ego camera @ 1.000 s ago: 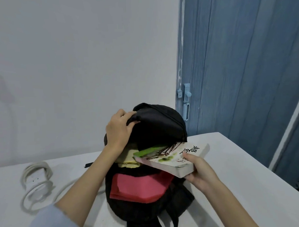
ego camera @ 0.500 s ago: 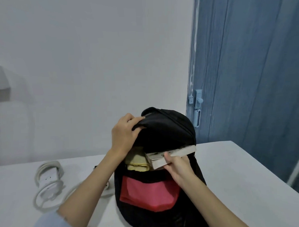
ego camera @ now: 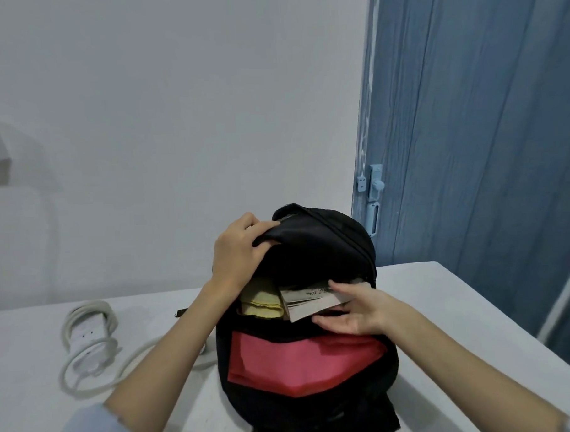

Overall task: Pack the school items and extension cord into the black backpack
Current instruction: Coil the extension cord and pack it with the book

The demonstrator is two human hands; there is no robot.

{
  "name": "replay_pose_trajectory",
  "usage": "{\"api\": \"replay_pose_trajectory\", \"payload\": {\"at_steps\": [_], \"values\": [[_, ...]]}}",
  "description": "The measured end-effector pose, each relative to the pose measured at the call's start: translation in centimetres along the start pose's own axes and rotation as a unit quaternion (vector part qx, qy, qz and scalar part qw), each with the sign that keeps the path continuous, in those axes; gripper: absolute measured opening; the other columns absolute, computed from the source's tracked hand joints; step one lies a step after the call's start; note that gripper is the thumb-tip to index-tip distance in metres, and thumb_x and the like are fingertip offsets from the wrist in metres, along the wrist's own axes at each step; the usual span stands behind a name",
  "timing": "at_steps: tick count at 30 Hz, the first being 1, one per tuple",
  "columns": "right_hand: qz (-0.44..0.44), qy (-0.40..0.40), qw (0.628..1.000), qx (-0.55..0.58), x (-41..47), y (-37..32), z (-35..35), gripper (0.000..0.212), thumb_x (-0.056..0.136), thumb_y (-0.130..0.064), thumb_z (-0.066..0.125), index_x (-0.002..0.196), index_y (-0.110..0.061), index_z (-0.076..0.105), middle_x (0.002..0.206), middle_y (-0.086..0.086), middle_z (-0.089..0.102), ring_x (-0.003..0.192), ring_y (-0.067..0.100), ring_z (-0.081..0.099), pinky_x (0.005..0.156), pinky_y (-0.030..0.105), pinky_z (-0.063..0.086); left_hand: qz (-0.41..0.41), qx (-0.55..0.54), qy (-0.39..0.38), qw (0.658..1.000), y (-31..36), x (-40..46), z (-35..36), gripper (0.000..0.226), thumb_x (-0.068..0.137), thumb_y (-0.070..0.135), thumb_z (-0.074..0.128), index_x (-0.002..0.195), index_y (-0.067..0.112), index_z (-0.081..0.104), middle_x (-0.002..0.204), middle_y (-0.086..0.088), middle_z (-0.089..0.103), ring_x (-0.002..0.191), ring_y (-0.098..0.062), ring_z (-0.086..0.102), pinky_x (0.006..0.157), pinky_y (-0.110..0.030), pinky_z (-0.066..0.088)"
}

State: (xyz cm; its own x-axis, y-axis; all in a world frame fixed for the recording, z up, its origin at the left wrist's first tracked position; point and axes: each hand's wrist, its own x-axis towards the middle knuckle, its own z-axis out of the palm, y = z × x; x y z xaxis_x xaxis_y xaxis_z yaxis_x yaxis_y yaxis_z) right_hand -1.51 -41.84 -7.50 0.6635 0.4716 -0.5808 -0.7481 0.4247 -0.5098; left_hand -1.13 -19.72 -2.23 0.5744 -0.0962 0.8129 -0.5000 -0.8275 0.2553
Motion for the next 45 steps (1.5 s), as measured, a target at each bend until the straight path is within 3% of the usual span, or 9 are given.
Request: {"api": "replay_pose_trajectory", "payload": {"at_steps": [11, 17, 21, 26, 30, 32, 34, 39, 45], "values": [[-0.203, 0.143, 0.966, 0.075, 3.6, 5.1, -0.4, 0.033, 0.089, 0.005, 0.055, 0.121, 0.006, 0.048, 0.092, 0.019, 0.059, 0.085, 0.037, 0.059, 0.041, 0.041, 0.055, 0.022, 0.001, -0.008, 1.0, -1.3, -1.5, -1.0, 0.03, 0.078, 0.03, 0.053, 0.097, 0.016, 0.072, 0.073, 0.001, 0.056, 0.068, -0.009, 0.047, 0.055, -0.02, 0.041], [-0.22, 0.119, 0.968, -0.005, 5.7, 0.3, 2.7, 0.04, 0.093, 0.015, 0.031, 0.131, 0.003, 0.041, 0.13, 0.026, 0.045, 0.122, 0.047, 0.043, 0.1, 0.049, 0.042, 0.034, -0.015, 0.021, 0.999, -1.5, -1.7, -1.4, 0.029, 0.078, 0.025, 0.054, 0.096, 0.013, 0.073, 0.072, 0.0, 0.056, 0.067, -0.005, 0.045, 0.059, -0.014, 0.038], [-0.217, 0.121, 0.964, -0.096, 6.1, 0.5, 1.7, 0.03, 0.092, 0.01, 0.046, 0.12, 0.001, 0.044, 0.134, 0.03, 0.045, 0.095, 0.042, 0.062, 0.051, 0.031, 0.058, 0.005, -0.022, 0.001, 1.0, -2.5, -2.5, -1.2, 0.032, 0.079, 0.031, 0.054, 0.098, 0.014, 0.072, 0.074, 0.003, 0.054, 0.068, -0.006, 0.046, 0.06, -0.014, 0.039], [-0.194, 0.088, 0.969, -0.125, 5.4, 1.2, 0.4, 0.036, 0.094, 0.009, 0.041, 0.13, 0.011, 0.036, 0.12, 0.024, 0.053, 0.118, 0.044, 0.052, 0.071, 0.043, 0.056, -0.108, -0.073, -0.058, 0.99, -2.2, -3.4, -0.9, 0.039, 0.075, 0.038, 0.071, 0.11, 0.022, 0.065, 0.093, 0.009, 0.053, 0.082, 0.0, 0.049, 0.076, -0.019, 0.046], [-0.179, 0.091, 0.97, -0.135, 1.4, 1.5, -1.9, 0.042, 0.089, 0.016, 0.022, 0.128, 0.007, 0.034, 0.118, 0.031, 0.049, 0.097, 0.048, 0.058, 0.059, 0.046, 0.057, -0.267, -0.142, -0.22, 0.928, -1.9, -5.4, -2.4, 0.094, 0.061, 0.036, 0.085, 0.138, 0.026, 0.033, 0.121, 0.014, 0.042, 0.11, -0.003, 0.04, 0.096, -0.024, 0.037], [-0.177, 0.086, 0.974, -0.112, -1.6, 1.3, -4.0, 0.042, 0.082, 0.015, 0.019, 0.118, 0.008, 0.04, 0.105, 0.03, 0.054, 0.083, 0.047, 0.061, 0.053, 0.046, 0.056, -0.282, -0.137, -0.298, 0.902, -1.7, -7.3, -2.9, 0.054, 0.073, 0.034, 0.076, 0.118, 0.031, 0.046, 0.107, 0.028, 0.048, 0.104, 0.001, 0.043, 0.092, -0.017, 0.037], [-0.187, 0.107, 0.972, -0.092, -4.0, 1.0, -5.4, 0.036, 0.075, 0.007, 0.028, 0.104, 0.014, 0.049, 0.093, 0.029, 0.061, 0.068, 0.043, 0.066, 0.05, 0.042, 0.057, -0.325, -0.216, -0.256, 0.885, -1.7, -8.5, -3.4, 0.011, 0.091, 0.034, 0.054, 0.086, 0.029, 0.063, 0.081, 0.03, 0.062, 0.088, 0.004, 0.056, 0.077, -0.007, 0.042], [-0.186, 0.296, 0.884, -0.311, -5.1, 2.2, -7.3, 0.065, 0.093, -0.057, 0.035, 0.106, 0.002, 0.059, 0.089, 0.014, 0.058, 0.07, 0.028, 0.053, 0.06, 0.035, 0.041, -0.449, -0.111, -0.057, 0.885, -5.9, -12.9, -3.8, 0.061, 0.074, 0.067, 0.049, 0.083, 0.01, 0.07, 0.094, -0.007, 0.068, 0.097, -0.024, 0.061, 0.081, -0.032, 0.043], [-0.137, 0.232, 0.896, -0.353, -2.6, 4.0, -5.8, 0.041, 0.081, -0.043, 0.067, 0.099, -0.007, 0.062, 0.089, 0.009, 0.066, 0.083, 0.027, 0.06, 0.073, 0.034, 0.048, -0.587, -0.344, -0.223, 0.698, -5.3, -14.7, -3.8, 0.052, 0.08, 0.045, 0.067, 0.103, -0.001, 0.066, 0.092, -0.011, 0.067, 0.074, -0.025, 0.06, 0.064, -0.033, 0.051]]}}
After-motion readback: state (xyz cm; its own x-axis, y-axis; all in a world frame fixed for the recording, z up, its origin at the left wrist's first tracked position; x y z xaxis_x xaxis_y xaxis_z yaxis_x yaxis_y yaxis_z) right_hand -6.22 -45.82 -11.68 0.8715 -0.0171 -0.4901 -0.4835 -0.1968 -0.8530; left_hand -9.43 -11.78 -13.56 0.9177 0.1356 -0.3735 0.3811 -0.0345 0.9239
